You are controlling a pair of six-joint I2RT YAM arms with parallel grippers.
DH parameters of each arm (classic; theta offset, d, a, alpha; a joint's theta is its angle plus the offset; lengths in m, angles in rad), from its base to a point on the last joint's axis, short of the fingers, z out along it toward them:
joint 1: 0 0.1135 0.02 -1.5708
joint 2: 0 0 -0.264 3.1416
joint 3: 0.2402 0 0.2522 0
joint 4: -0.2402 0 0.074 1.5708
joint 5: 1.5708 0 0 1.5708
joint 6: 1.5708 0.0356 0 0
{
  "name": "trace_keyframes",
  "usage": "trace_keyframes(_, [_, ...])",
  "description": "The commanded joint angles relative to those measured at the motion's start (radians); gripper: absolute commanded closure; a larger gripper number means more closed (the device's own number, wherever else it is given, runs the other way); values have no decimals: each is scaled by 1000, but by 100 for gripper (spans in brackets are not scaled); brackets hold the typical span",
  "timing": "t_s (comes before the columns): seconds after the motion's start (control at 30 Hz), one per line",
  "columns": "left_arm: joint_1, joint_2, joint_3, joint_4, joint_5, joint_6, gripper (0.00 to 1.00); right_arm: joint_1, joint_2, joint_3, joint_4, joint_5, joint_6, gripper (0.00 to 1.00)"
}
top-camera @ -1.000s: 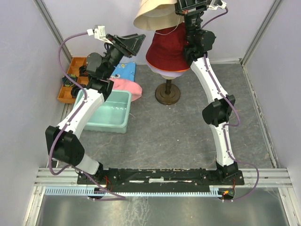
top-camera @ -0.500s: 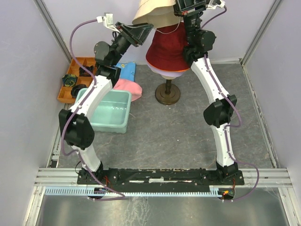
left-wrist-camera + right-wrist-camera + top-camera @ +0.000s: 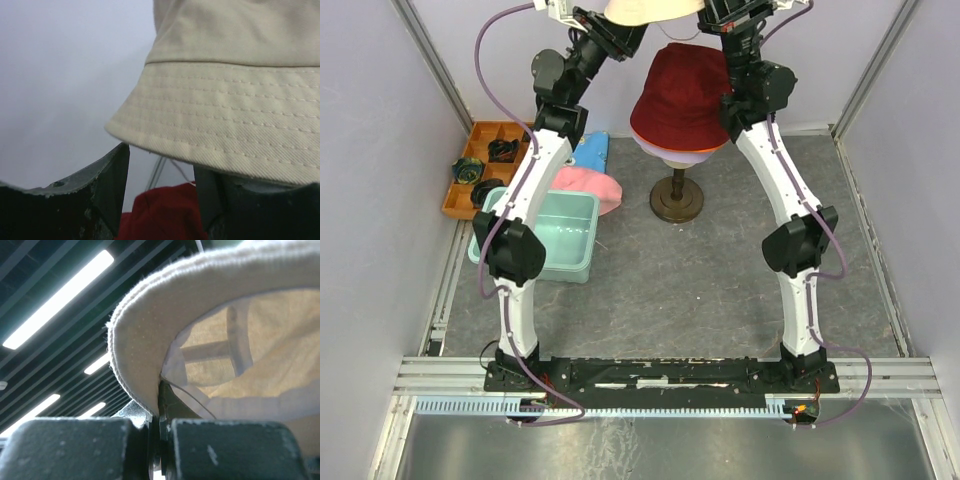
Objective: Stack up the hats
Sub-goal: Stack the hat on the hat.
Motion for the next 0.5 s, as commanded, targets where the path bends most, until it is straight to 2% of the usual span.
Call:
trace_keyframes(0.0, [6,87,151,-66,-41,98,40,-33,-95,-108,122,-83,97,100])
trace_keyframes(0.2, [29,144,171,-69,-60,93,39,-113,-217,-402,191,-123,138,100])
trace_keyframes(0.47, [49,159,142,-62,-59,91,39,-172,-258,-540,184,-212,204,100])
